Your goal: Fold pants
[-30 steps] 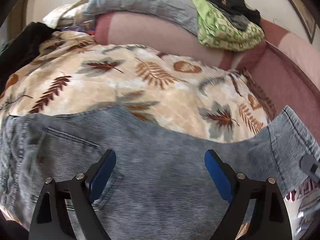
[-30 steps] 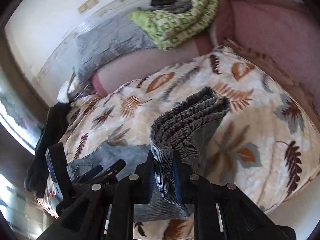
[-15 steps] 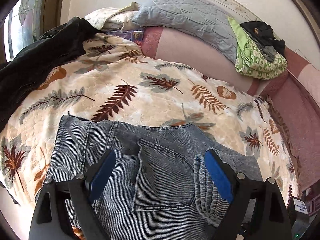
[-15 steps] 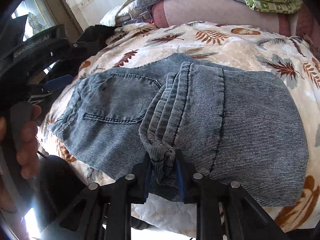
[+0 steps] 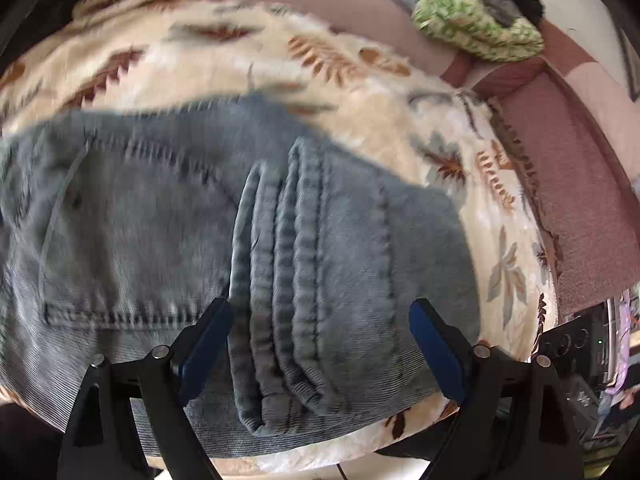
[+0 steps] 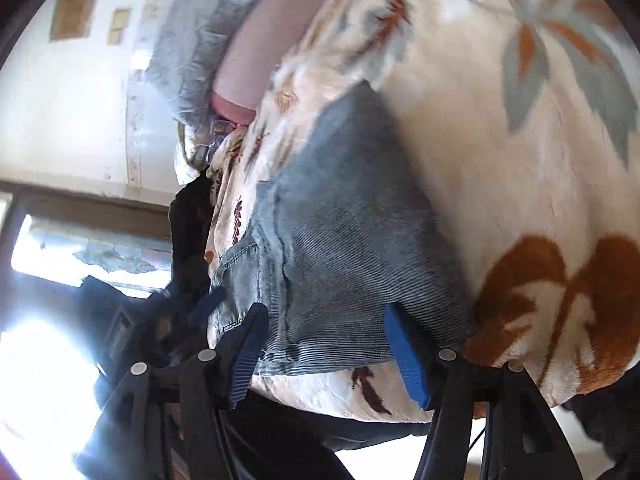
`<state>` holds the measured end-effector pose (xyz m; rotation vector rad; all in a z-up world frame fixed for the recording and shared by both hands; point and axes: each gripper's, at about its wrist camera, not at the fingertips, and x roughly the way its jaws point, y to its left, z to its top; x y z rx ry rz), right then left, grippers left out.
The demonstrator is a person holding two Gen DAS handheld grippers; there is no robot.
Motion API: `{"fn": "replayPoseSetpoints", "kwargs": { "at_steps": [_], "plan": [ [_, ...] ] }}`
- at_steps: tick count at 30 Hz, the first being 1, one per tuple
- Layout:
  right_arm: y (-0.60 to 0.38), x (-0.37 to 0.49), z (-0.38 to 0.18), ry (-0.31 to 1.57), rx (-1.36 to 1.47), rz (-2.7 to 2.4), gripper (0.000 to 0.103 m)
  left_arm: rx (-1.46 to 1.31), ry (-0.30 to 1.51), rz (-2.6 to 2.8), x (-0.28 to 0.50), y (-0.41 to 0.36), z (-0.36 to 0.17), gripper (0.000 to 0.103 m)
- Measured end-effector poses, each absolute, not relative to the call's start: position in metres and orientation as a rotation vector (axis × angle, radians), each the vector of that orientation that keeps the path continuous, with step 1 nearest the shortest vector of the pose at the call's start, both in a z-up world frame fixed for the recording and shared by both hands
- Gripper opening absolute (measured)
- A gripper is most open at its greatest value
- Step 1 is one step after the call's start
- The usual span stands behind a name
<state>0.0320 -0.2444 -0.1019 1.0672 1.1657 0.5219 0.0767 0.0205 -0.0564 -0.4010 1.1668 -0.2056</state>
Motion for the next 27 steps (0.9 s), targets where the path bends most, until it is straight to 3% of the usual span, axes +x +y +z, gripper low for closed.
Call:
{"fn": "replayPoseSetpoints", "kwargs": {
  "at_steps": [8, 13, 16, 18, 27],
  "plan": [
    [-0.255, 0.029, -0.09, 1.083, 1.042, 0.558, 0.064, -0.585, 1.035, -0.281, 0.03, 0.042, -0.009, 0.083],
    [-0.264, 0.02, -0.09, 1.05, 1.067, 0.576, 0.064, -0.682, 1.086, -0.273, 0.02, 0.036, -0.027, 0.083],
    [-0.27, 0.017, -0.084, 1.021, 1.067, 0.589, 0.064, -0.72, 1.108, -0.261, 0.021, 0.033, -0.038, 0.07],
    [-0.273, 0.016, -0.084, 1.008, 1.08, 0.596, 0.064, -0.735, 1.127, -0.253, 0.023, 0.031, -0.043, 0.055],
    [-0.277, 0.012, -0.087, 1.002, 1.102, 0.606, 0.064, -0.707, 1.172, -0.143, 0.028, 0.027, -0.056, 0.052]
  ]
}}
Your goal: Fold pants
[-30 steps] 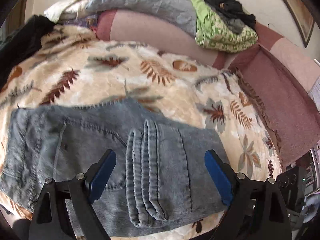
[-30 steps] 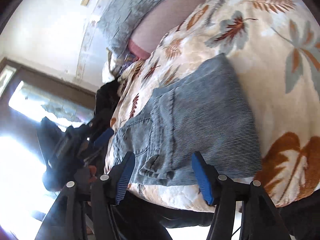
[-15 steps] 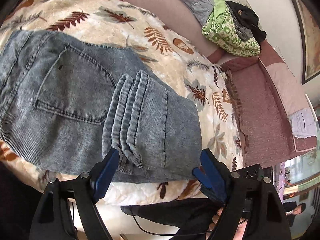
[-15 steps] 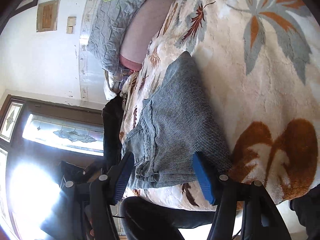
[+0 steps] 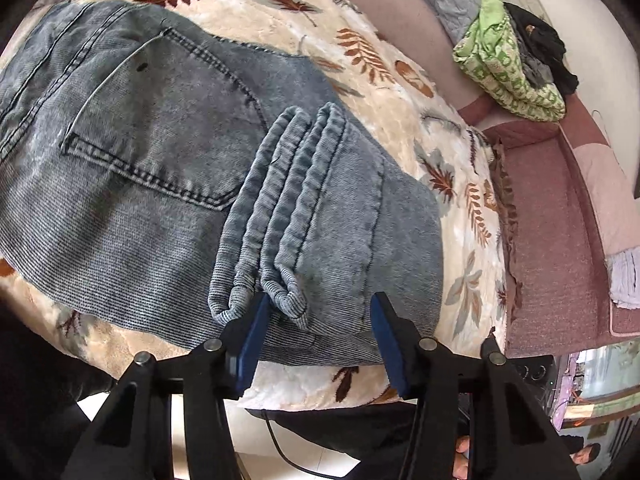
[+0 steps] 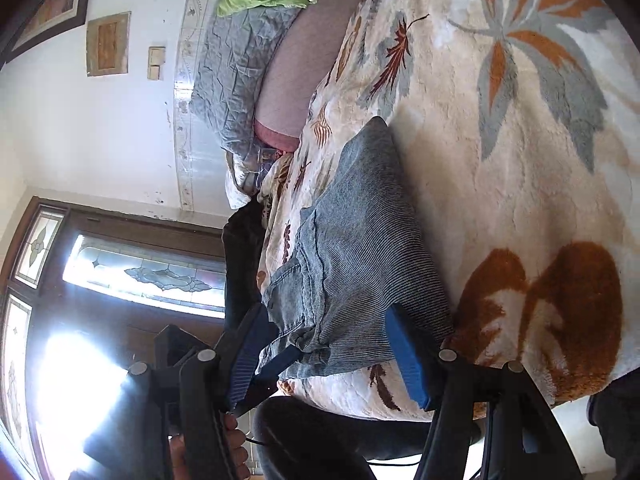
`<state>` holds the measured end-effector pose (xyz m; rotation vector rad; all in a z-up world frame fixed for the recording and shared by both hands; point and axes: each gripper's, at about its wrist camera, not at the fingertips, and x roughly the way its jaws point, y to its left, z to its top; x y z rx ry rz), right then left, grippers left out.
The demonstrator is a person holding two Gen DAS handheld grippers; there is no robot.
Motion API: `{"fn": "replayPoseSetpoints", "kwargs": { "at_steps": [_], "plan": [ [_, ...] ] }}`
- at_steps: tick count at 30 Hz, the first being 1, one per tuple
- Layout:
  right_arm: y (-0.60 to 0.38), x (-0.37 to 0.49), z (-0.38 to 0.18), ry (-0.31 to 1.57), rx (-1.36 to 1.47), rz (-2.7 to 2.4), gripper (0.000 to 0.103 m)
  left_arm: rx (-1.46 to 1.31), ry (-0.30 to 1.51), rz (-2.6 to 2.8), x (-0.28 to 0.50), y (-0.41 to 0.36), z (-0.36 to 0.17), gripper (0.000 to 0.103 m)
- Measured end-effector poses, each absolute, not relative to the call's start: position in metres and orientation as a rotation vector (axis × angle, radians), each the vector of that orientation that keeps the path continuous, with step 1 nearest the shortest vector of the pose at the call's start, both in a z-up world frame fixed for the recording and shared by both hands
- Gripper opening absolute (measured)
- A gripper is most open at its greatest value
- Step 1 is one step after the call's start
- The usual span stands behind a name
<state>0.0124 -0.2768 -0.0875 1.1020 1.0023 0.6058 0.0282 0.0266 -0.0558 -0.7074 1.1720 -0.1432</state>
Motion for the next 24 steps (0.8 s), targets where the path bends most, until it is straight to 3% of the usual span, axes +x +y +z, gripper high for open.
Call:
{"fn": "replayPoseSetpoints", "kwargs": {
  "at_steps": [3, 4, 5, 6, 14, 18, 24],
  "plan": [
    [-0.276, 0.012, -0.087, 1.002, 1.099, 0.609, 0.064, -0.685, 1.17, -0.14, 0.029, 0.022, -0.058, 0.05],
    [-0.276, 0.012, -0.087, 1.004, 1.099, 0.608, 0.064, -0.685, 1.155, -0.143, 0.029, 0.022, -0.057, 0.042],
    [-0.276, 0.012, -0.087, 1.004, 1.097, 0.608, 0.064, -0.666, 1.147, -0.14, 0.029, 0.022, -0.055, 0.017],
    [-0.276, 0.012, -0.086, 1.004, 1.094, 0.608, 0.064, -0.662, 1.141, -0.145, 0.03, 0.022, -0.054, 0.013],
    [-0.279, 0.012, -0.075, 0.991, 1.052, 0.584, 0.064, -0.551, 0.986, -0.075, -0.003, 0.032, -0.03, 0.01],
    [-0.279, 0.018, -0.062, 1.01, 0.977, 0.562, 0.064, -0.636, 1.133, -0.077, 0.005, 0.037, -0.076, 0.01],
    [-0.258, 0.066, -0.013, 1.021, 0.839, 0.599, 0.065, -0.628, 1.104, -0.093, 0.003, 0.038, -0.077, 0.01]
  ]
}}
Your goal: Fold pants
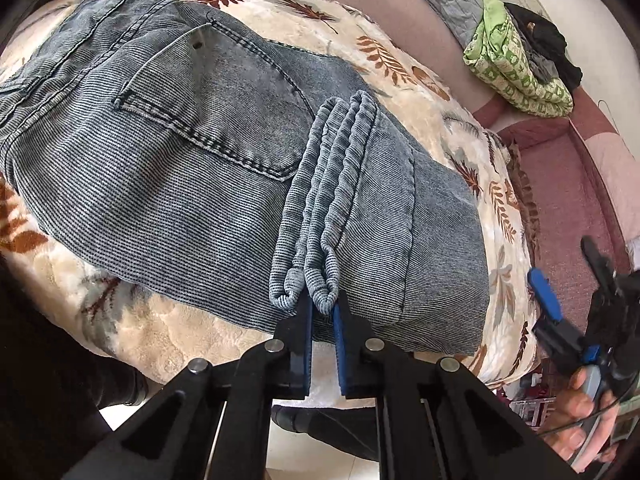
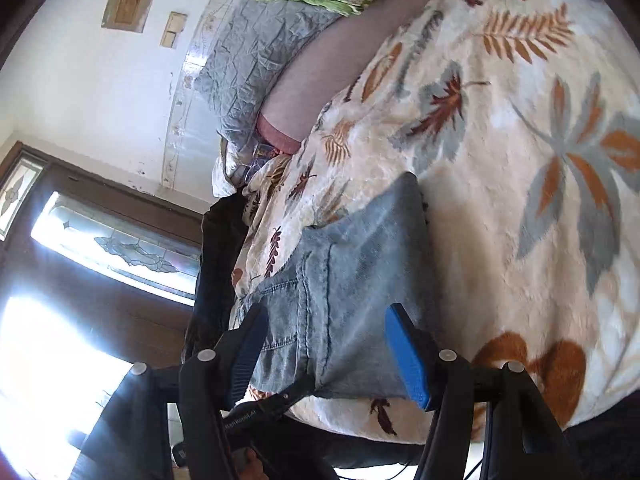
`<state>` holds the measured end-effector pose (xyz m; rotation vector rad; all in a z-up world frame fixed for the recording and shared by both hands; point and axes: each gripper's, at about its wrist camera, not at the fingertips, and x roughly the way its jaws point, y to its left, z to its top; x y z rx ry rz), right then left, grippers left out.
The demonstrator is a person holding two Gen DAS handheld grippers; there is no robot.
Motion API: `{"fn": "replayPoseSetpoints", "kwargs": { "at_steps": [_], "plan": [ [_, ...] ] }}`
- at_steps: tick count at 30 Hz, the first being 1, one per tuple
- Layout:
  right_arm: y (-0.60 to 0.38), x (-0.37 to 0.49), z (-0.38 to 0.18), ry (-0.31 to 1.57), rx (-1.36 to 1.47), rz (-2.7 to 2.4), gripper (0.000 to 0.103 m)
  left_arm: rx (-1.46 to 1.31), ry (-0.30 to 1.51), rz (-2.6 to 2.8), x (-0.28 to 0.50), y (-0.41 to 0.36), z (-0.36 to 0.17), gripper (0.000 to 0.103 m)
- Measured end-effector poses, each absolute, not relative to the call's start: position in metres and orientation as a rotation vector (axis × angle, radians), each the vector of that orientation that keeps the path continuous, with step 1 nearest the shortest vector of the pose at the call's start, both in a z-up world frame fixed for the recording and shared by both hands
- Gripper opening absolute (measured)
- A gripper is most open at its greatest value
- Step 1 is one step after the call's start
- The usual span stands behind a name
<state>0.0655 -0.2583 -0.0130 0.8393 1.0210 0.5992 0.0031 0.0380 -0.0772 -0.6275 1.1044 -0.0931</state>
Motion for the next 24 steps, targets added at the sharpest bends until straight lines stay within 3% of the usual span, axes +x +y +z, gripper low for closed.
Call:
{"fn": "replayPoseSetpoints", "kwargs": {
  "at_steps": [4, 11, 16, 24],
  "plan": [
    [-0.221, 0.125, -0.015, 1.123, 0.865, 0.681, 0.07, -0.646, 1.098, -0.11, 0.0, 0.042, -0.079, 0.011],
    [-0.145, 0.189, -0.104, 1.499, 0.887, 0.684, 0.07, -0.652, 1.092, -0.118, -0.004, 0.044, -0.081, 0.011],
    [-0.139, 0.192, -0.111, 1.502, 0.931, 0.662, 0.072, -0.637, 1.088, -0.117, -0.006, 0.043, -0.08, 0.011],
    [-0.222, 0.152, -0.051, 1.313, 0.811, 0.641, 0.072, -0.532, 0.984, -0.145, -0.014, 0.041, -0.03, 0.014]
  ]
}}
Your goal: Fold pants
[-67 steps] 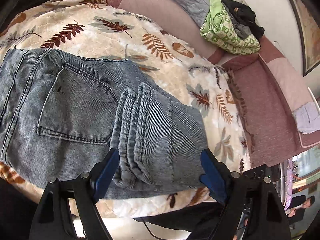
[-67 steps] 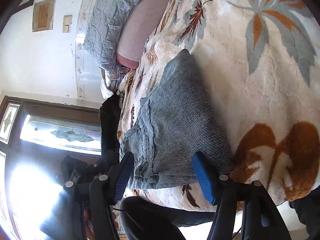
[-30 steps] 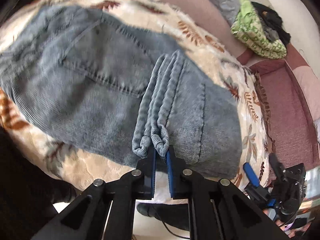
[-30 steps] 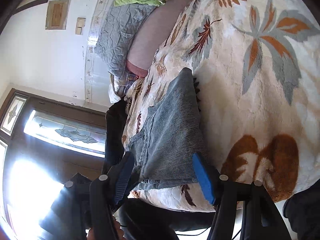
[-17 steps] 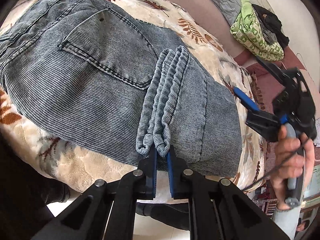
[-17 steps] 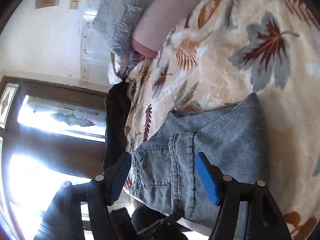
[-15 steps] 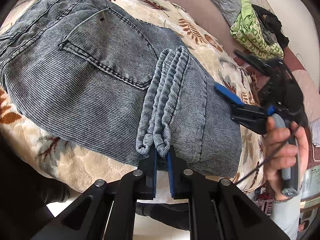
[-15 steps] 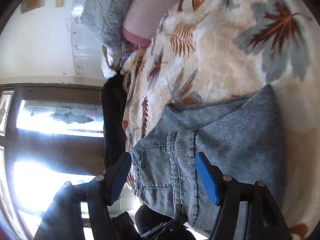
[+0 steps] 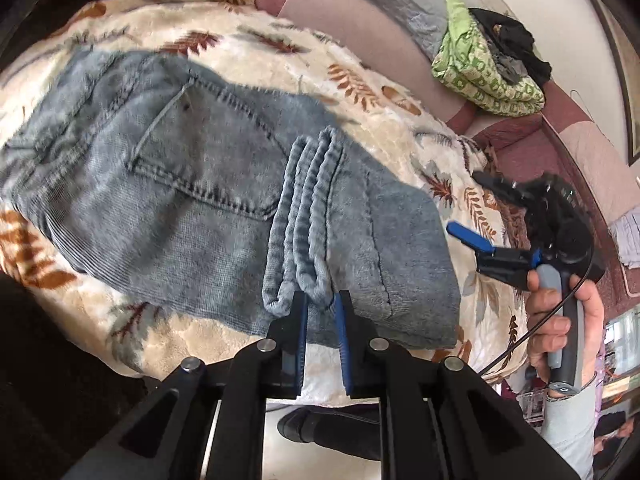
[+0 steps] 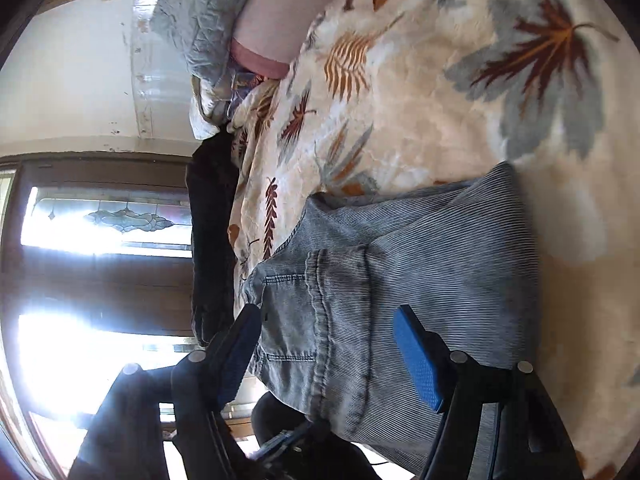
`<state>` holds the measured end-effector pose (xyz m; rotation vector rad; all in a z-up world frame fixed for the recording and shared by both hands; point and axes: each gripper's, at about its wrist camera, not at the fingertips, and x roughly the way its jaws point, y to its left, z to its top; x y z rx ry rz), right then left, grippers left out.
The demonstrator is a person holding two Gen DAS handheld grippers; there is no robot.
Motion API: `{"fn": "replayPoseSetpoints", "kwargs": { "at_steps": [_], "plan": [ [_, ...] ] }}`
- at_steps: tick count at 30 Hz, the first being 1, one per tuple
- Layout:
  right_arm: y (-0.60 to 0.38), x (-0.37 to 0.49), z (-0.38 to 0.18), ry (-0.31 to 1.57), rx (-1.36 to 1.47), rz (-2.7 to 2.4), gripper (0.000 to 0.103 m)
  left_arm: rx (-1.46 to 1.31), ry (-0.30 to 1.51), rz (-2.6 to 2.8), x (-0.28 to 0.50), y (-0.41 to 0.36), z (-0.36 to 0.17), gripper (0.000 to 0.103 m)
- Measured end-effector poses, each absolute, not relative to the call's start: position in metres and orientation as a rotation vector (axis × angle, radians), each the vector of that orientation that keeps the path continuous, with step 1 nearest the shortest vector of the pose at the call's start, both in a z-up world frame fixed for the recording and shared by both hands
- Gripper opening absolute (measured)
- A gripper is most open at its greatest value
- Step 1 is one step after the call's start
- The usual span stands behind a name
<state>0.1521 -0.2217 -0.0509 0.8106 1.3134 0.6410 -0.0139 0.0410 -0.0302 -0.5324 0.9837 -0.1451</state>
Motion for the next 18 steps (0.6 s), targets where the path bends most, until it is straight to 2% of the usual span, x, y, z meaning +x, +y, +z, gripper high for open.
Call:
{"fn": "replayPoseSetpoints", "kwargs": {
  "at_steps": [2, 5, 9, 11, 13, 14, 16, 18],
  "plan": [
    [-0.247, 0.151, -0.049, 1.287, 0.758, 0.567, 0.072, -0.482, 0.913, -0.157, -0.015, 0.036, -0.008, 0.017],
    [-0.265, 0.16, -0.07, 1.316, 0.75, 0.485, 0.072, -0.401, 0.853, -0.179, -0.006, 0.021, 0.011, 0.031],
    [-0.255, 0.183, -0.083, 1.33, 0.689, 0.483, 0.069, -0.337, 0.909, -0.225, 0.017, 0.0, -0.004, 0.032],
    [-0.244, 0.195, -0.088, 1.343, 0.665, 0.475, 0.062, -0.304, 0.99, -0.223, 0.029, -0.01, -0.029, 0.032],
    [-0.233, 0.203, -0.097, 1.394, 0.614, 0.481, 0.032, -0.303, 1.087, -0.191, 0.037, -0.009, -0.059, 0.032],
    [-0.227, 0.205, -0.098, 1.404, 0.554, 0.469, 0.029, -0.321, 1.097, -0.193, 0.039, -0.006, -0.068, 0.03],
    [-0.219, 0.207, -0.091, 1.379, 0.478, 0.457, 0.015, -0.308, 1.071, -0.206, 0.036, -0.006, -0.067, 0.03],
    [-0.213, 0.204, -0.073, 1.3, 0.4, 0.464, 0.013, -0.294, 1.073, -0.21, 0.036, -0.007, -0.068, 0.03]
  ]
}}
